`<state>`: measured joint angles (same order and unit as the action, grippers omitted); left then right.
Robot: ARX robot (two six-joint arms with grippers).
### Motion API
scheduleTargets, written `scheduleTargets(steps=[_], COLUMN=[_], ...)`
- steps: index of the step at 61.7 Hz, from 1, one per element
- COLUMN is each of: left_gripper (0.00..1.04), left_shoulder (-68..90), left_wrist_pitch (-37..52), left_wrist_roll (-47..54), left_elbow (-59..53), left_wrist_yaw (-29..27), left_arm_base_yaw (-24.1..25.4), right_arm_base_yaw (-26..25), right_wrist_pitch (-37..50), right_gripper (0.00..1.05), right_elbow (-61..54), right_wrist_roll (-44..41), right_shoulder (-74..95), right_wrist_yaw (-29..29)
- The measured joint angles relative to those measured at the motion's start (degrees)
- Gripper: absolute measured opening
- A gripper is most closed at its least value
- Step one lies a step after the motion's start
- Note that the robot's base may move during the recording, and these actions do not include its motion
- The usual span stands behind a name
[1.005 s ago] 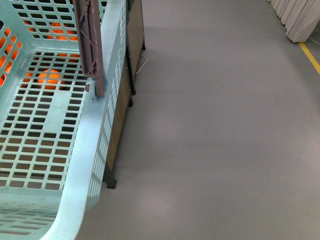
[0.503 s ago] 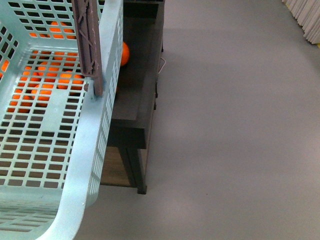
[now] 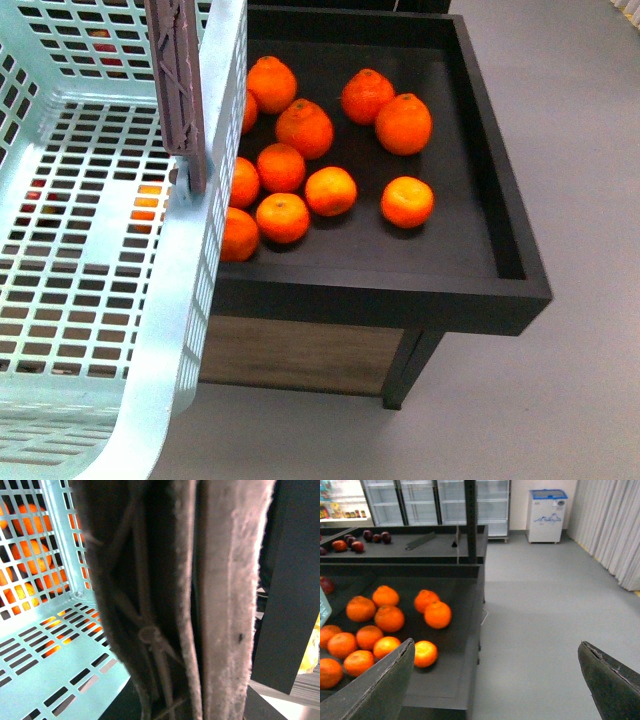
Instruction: Pick lemon and mango into basket
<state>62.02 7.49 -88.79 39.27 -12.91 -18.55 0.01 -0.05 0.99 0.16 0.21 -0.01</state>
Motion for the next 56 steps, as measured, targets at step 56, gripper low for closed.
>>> scheduleTargets(steps=[56], left_gripper=[0.17], left_shoulder=[0.0], left_wrist_pitch=[0.0], left_wrist_roll=[0.0], left_elbow=[0.0], left_wrist_yaw=[0.1], left_arm_base_yaw=[0.0], right_arm_base_yaw=[0.0], right_wrist_pitch=[0.0], right_gripper=[0.96], right_elbow=[0.0], right_wrist_roll=[0.0], right_shoulder=[0.0], right_wrist_yaw=[0.0])
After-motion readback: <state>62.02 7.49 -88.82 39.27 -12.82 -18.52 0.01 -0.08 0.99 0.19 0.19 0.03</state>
